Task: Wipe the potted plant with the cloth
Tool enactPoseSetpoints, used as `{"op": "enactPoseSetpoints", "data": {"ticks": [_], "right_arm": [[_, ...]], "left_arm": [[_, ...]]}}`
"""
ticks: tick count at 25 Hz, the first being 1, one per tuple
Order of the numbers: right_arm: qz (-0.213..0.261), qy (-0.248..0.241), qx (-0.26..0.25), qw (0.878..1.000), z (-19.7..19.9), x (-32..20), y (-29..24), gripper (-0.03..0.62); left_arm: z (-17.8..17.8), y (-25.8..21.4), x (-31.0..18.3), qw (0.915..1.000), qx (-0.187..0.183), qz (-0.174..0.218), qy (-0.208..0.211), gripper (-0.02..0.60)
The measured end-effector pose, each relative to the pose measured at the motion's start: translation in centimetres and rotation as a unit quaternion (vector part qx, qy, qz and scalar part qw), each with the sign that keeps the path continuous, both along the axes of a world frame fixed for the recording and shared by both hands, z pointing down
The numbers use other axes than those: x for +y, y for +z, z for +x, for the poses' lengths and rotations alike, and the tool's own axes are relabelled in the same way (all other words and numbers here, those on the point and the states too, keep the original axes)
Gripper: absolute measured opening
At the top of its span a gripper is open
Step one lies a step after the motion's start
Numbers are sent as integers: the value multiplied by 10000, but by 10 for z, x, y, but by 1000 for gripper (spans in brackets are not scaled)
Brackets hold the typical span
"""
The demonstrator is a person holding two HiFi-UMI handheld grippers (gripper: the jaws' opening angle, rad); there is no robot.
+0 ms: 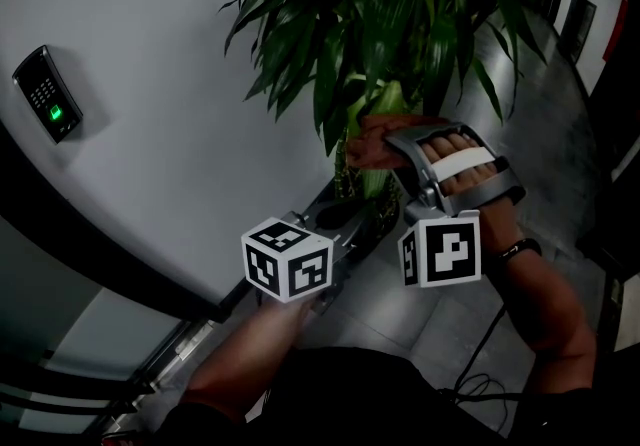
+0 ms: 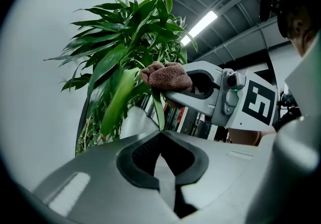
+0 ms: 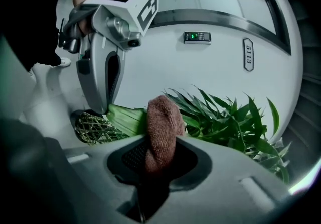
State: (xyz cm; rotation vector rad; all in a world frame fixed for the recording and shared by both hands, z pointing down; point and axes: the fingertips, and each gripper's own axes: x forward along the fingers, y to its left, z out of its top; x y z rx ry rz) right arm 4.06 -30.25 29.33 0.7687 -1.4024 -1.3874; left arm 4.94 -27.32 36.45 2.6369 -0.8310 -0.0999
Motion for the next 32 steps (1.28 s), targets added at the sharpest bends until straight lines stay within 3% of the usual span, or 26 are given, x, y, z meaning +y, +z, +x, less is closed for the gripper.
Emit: {"op": "enactPoseSetpoints", "data": {"ticks": [15, 17, 21, 23, 32], "right_arm": [[-1346, -197, -462, 9896, -3, 21, 41, 71], [-1483, -220, -492, 9875, -3, 25, 45, 71], [-1847, -293, -507, 9810, -4, 37, 51, 71], [-2011, -312, -426, 9782, -4, 43, 51, 71], [-2017, -340, -156, 9787, -3, 52, 57, 71]], "left_arm": [[3, -1, 2, 10000, -35, 12, 58, 17], [3, -1, 2, 9998, -153, 88, 7, 17], [0, 1, 1, 9958, -723, 503, -232, 17], [1, 1, 1, 9959, -716, 505, -217, 17], [1, -1, 3, 9970, -618, 442, -161, 17]]}}
